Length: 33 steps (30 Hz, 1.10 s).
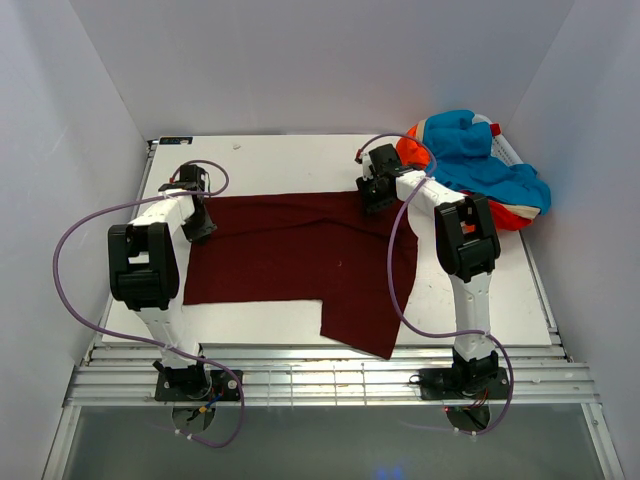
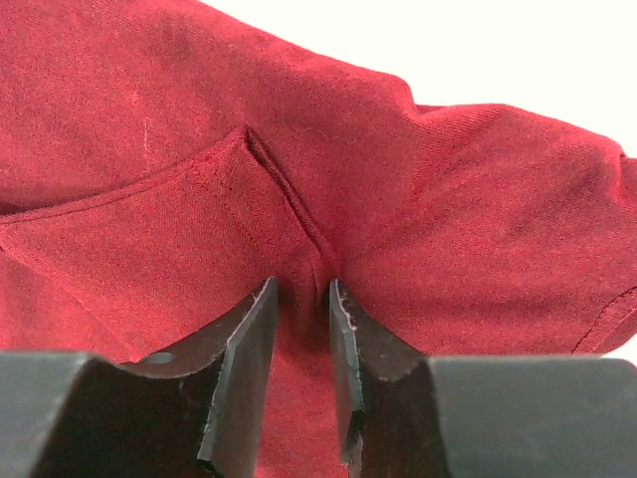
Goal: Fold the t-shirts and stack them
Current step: Fold the tshirt
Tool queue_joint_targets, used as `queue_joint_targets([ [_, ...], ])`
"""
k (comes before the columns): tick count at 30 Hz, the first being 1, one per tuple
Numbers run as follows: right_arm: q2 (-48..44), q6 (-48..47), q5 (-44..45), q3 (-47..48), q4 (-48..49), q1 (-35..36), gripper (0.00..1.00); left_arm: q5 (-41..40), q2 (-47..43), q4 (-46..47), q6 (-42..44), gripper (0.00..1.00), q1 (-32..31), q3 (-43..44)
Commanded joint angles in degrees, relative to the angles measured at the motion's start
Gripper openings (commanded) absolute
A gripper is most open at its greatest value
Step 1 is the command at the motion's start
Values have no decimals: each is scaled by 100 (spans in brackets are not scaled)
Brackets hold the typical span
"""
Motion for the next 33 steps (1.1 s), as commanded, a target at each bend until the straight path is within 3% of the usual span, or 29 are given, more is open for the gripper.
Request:
queue_joint_targets([
  [1, -365, -64, 76, -86, -170, 59, 34, -2, -411, 95, 26, 9, -31, -34],
  [7, -427, -99, 112, -34, -241, 59, 37, 15, -463, 95, 27, 9, -31, -78],
  [11, -471, -99, 103, -69, -232, 68, 23, 24, -507, 113, 18, 9, -31, -113],
  [17, -559, -117, 120, -104, -214, 68, 13, 42, -551, 113, 27, 9, -31, -122],
  [25, -936, -152, 226, -209, -434, 155, 13, 77, -595, 113, 44, 9, -31, -157],
  [33, -1736, -3, 261, -1296, -663, 463, 13, 112, -534, 113, 26, 9, -31, -166],
])
